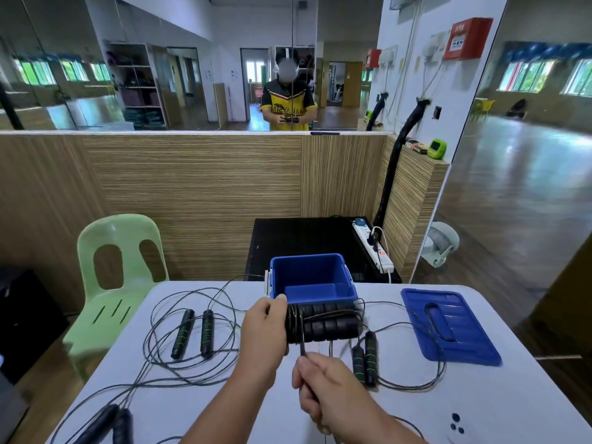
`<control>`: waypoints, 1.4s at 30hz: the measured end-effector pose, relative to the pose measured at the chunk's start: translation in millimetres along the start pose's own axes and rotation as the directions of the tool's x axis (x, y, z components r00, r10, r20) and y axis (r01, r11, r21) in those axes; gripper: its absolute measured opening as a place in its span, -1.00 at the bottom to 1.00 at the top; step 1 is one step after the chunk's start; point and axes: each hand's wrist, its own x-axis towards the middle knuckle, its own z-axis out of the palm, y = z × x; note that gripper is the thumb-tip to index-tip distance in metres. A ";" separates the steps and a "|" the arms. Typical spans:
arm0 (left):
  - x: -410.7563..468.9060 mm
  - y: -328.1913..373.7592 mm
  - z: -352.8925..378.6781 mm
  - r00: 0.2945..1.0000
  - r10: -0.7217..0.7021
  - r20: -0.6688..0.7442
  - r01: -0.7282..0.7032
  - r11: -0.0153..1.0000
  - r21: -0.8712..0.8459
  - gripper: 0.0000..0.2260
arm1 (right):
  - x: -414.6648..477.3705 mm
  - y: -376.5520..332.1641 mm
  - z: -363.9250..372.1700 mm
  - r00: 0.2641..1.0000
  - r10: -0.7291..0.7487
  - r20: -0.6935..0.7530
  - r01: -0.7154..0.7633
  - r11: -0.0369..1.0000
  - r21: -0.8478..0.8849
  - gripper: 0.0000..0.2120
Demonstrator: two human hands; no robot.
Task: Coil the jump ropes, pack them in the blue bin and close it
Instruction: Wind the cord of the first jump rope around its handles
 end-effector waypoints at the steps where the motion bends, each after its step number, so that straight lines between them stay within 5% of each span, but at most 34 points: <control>1: -1.5 1.4 0.5 1.000 -0.011 0.009 0.011 1.000 -0.013 -0.70 | 1.1 2.9 -0.7 1.000 0.001 0.007 -0.001 1.000 0.002 -0.66; 11: -12.8 15.4 -1.4 0.992 -0.048 0.120 0.056 0.997 -0.061 -0.73 | 11.0 -2.0 -35.4 0.976 -0.028 0.217 0.054 0.991 -0.118 -0.64; 16: -17.4 17.9 -4.9 0.985 -0.050 0.164 0.058 0.997 -0.047 -0.74 | 29.9 -13.1 -62.4 0.961 -0.017 0.278 0.038 0.997 -0.074 -0.94; 20: -20.7 18.6 -6.2 0.980 -0.047 0.191 0.054 0.998 -0.028 -0.75 | 52.9 -25.6 -85.8 0.955 0.101 0.278 -0.020 0.960 -0.279 -0.80; 24: -22.8 17.2 -8.7 0.974 -0.037 0.225 0.040 0.999 -0.008 -0.76 | 77.3 -41.1 -100.4 0.957 0.128 0.260 0.058 0.796 -0.603 -0.68; 30: -23.3 14.1 -10.7 0.970 -0.019 0.241 0.008 0.999 0.044 -0.77 | 87.1 -68.8 -115.6 0.946 0.123 0.301 0.098 0.775 -0.624 -0.76; 36: -22.7 7.1 -13.7 0.962 -0.042 0.270 0.020 0.996 0.083 -0.77 | 83.1 -105.4 -108.2 0.954 0.116 0.276 0.127 0.678 -0.724 -0.59; 42: -19.7 -2.3 -15.7 0.985 -0.024 0.172 0.001 0.991 0.134 -0.70 | 60.6 -118.2 -85.0 0.992 -0.004 0.126 0.085 0.759 -0.646 -0.49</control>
